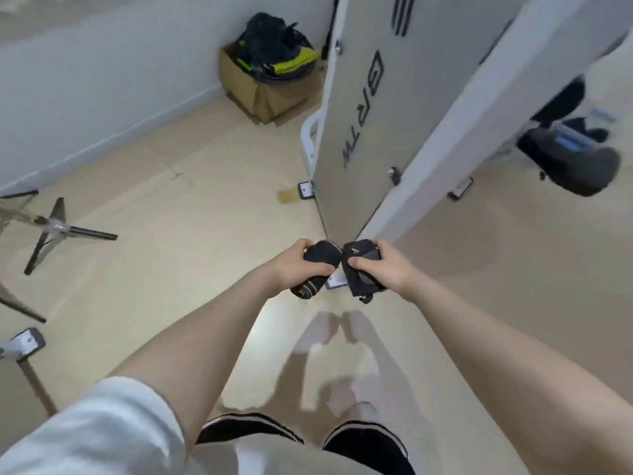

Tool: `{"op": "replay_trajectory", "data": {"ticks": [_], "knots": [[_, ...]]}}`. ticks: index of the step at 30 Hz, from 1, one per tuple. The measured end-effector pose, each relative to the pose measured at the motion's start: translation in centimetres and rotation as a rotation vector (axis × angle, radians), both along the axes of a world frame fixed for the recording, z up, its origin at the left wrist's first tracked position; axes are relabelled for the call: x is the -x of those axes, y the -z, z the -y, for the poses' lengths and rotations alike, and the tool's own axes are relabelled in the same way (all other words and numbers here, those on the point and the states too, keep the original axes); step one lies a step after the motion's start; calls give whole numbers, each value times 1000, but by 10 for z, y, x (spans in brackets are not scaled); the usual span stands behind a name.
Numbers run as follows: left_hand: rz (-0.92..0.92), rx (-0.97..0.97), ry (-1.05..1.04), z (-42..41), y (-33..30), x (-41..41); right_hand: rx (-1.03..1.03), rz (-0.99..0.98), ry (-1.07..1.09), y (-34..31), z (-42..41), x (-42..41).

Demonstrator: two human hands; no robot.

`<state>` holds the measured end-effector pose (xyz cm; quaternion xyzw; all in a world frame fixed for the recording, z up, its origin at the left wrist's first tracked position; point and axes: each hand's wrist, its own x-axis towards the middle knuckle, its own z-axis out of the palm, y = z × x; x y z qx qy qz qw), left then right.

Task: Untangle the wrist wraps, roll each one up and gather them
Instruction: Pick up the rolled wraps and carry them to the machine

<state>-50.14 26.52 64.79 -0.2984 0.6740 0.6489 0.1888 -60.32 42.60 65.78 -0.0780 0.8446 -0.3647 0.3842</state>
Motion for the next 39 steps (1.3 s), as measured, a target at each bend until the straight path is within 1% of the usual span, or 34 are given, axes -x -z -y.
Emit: {"op": "replay_trajectory", "data": {"ticks": [3,6,10,14,16,19,23,27,29,33,36,39], "knots": [[-98,-15,97,-112,-14,59,10,-6,240,-14,-122,39],[-182,-55,147,-202,-33,116,42,-44,420,-32,-211,86],[-231,-54,177,-281,-41,194,107,-109,565,-41,-285,145],[-232,-32,307,-325,-35,272,149,-36,716,-28,-334,198],[-238,15,391,-337,-31,316,132,-25,694,-24,-355,236],[-249,62,476,-353,-29,402,95,-93,636,-30,-380,315],[-264,104,467,-374,-31,534,75,-167,656,-43,-400,436],[-203,106,475,-382,-41,646,-2,-217,590,-58,-413,538],[-167,131,463,-385,-42,689,-6,-232,603,-60,-418,578],[-145,109,440,-394,-34,755,8,-239,600,-52,-426,647],[-158,71,349,-405,-23,800,-49,-239,535,-44,-435,700],[-134,43,276,-421,-11,845,-115,-208,425,-29,-448,760]]}}
